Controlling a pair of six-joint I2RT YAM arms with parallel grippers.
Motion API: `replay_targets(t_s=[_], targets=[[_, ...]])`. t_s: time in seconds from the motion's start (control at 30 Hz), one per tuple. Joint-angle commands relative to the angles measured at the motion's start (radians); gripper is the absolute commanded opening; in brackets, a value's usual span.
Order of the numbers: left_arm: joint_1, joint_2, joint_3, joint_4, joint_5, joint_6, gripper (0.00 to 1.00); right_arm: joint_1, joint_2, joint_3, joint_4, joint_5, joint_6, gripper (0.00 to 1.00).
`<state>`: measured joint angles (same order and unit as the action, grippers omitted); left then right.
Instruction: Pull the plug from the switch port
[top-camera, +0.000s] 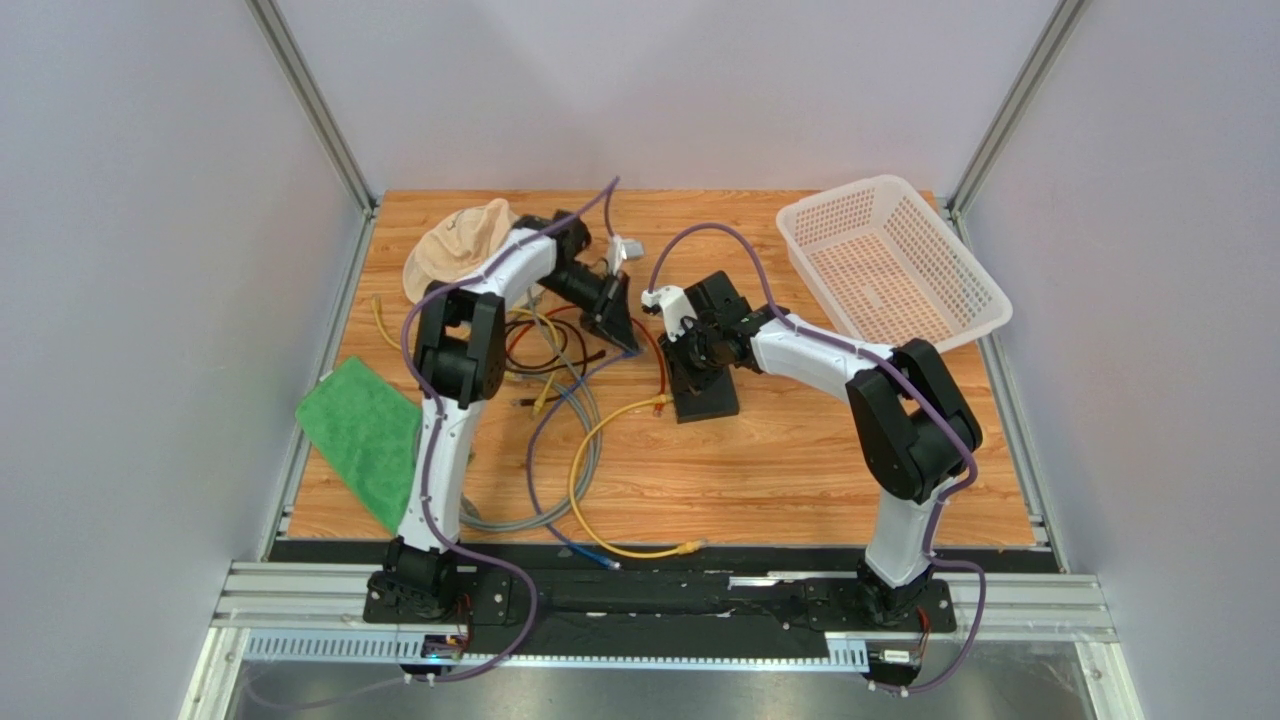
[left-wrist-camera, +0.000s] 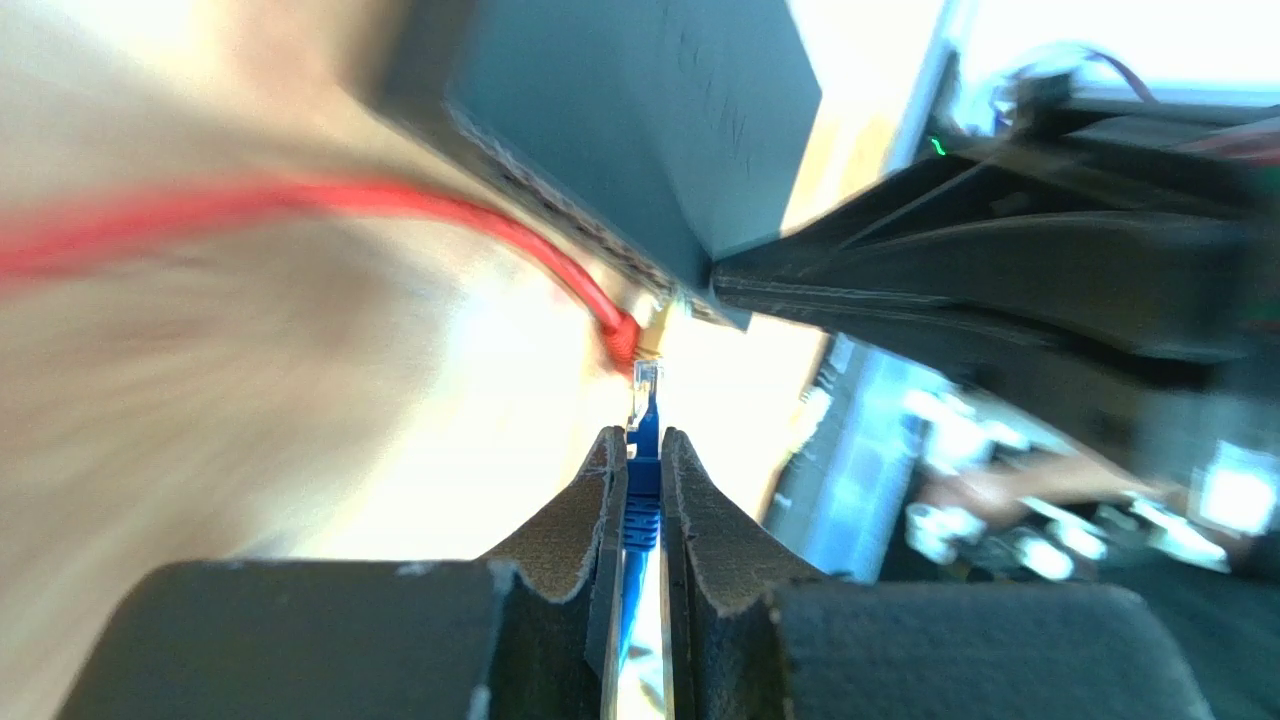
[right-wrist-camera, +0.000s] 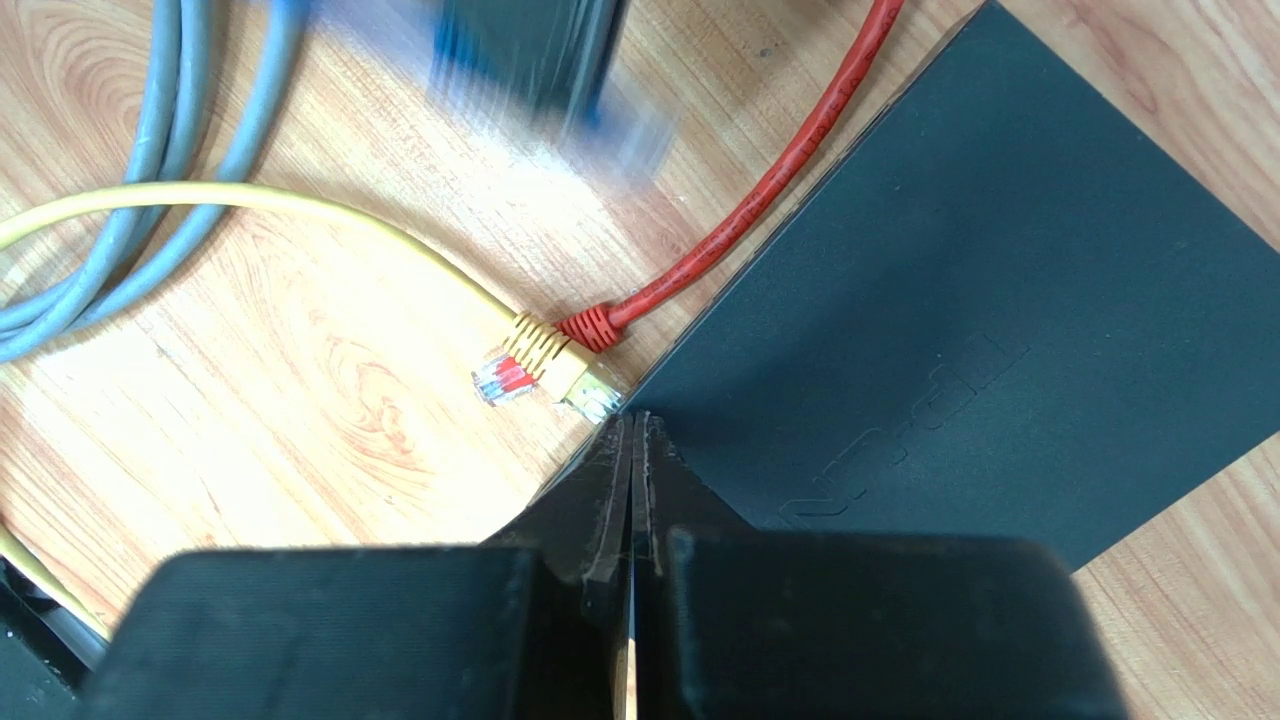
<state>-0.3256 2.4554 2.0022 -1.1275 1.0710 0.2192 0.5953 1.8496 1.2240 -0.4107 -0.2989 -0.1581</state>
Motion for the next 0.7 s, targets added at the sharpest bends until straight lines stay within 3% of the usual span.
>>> replay_targets(t_s=[0.0,0.27,0.3,0.33,0.4,0.57,0.63,0.67], targets=[[0.134,-0.087,0.226,-0.058,-0.126,0.077,0.0,0.008,0.031,-0.023,-0.068,0.047,-0.026,0.0],[0.241,-0.058,0.444,0.096,-0.636,0.101,0.0,0.008,0.031,0.015,-0.077,0.083,-0.05,0.0],[0.241,-0.062,0.451,0.112,-0.673,0.101,0.07,0.008,0.031,0.02,-0.079,0.093,-0.05,0.0],[0.241,-0.073,0.464,0.135,-0.7,0.094,0.27,0.006,0.034,0.023,-0.077,0.099,-0.05,0.0],[0.241,-0.084,0.487,0.137,-0.653,0.063,0.43,0.006,0.036,0.038,-0.085,0.115,-0.055,0.0],[0.18,-0.217,0.48,0.155,-0.658,-0.024,0.52,0.001,-0.021,0.057,-0.073,0.256,-0.057,0.0],[0.133,-0.354,0.317,0.289,-0.652,-0.035,0.57,-0.011,-0.076,0.066,-0.073,0.329,-0.072,0.0],[0.117,-0.412,0.229,0.363,-0.636,-0.047,0.67,-0.018,-0.098,0.069,-0.073,0.337,-0.07,0.0]])
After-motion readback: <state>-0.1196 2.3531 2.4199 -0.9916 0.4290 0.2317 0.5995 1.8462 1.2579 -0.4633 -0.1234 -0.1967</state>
